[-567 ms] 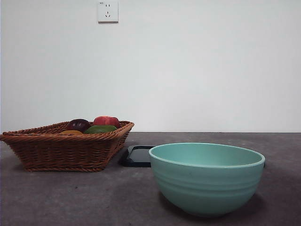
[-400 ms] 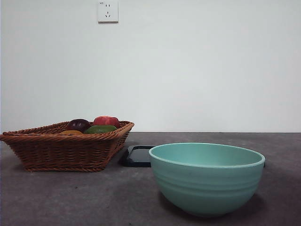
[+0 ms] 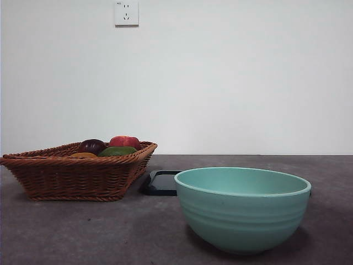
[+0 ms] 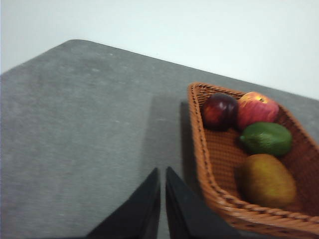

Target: Pick up the wifruite, put it on the bowl, pick up the plate, put it on desk

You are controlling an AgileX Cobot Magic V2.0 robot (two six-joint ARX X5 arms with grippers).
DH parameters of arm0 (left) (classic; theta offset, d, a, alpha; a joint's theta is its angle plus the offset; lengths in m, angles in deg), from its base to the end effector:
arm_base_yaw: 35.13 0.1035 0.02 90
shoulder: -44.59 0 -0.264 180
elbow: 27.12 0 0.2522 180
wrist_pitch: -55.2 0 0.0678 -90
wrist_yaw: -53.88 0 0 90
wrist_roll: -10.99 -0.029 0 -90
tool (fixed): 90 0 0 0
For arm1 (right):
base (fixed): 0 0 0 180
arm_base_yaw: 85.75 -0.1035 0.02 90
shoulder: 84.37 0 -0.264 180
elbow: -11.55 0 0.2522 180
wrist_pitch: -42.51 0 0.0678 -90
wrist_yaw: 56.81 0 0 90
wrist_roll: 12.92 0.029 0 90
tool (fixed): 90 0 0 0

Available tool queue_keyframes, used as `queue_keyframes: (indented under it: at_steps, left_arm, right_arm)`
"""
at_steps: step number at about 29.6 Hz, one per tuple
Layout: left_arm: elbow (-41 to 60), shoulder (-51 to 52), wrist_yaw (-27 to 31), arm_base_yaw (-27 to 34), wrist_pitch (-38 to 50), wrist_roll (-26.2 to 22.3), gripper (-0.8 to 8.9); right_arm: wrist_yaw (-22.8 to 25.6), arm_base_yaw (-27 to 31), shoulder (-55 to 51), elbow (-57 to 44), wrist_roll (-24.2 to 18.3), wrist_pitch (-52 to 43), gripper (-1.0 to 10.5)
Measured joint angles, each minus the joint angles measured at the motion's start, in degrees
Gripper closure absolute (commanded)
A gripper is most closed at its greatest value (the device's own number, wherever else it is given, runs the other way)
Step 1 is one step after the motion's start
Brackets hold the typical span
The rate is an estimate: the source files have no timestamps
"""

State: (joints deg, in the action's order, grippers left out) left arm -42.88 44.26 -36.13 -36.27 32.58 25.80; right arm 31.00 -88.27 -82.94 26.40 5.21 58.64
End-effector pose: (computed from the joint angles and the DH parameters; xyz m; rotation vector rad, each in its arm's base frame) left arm 0.0951 -0.0019 0.1600 -0.2569 0.1274 -0.0037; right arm 0.0979 0.0054 0.1640 0.3161 0.0599 0.0740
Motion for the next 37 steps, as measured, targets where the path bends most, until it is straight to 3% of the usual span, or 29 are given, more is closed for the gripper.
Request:
queue_keyframes:
  at_steps: [9,18,24,30,37]
  left_arm:
    - [-6.69,-3.26,-1.44,-0.68,-1.49,3.87,7.96]
    - [-18.38,-12.33,-4.63,-2.99,-4.63,4.2,7.96]
    - [-29.73,-20.85,-10.6,-3.28,-8.76,4.2,7.96]
    - [-37.9,-29.24,-19.87,-3.37,-14.8,4.2,7.96]
    - [-44.37,-34.27,-25.64,-4.96,-19.67,4.2,7.96]
  right_arm:
    - [-4.11,-1.29,7.87,7.67,5.92,0.94,9.4]
    - [-4.83,-5.84,21.03,23.23,6.45,9.07,9.4]
    - [-11.08,-9.77,30.32,35.19,6.36,16.98,9.4]
    - [-19.26,-12.79,37.51,43.93,4.48,26.84,9.4]
    - [-24.65,-13.6,40.65,50.73,-1.9,34.77,9.4]
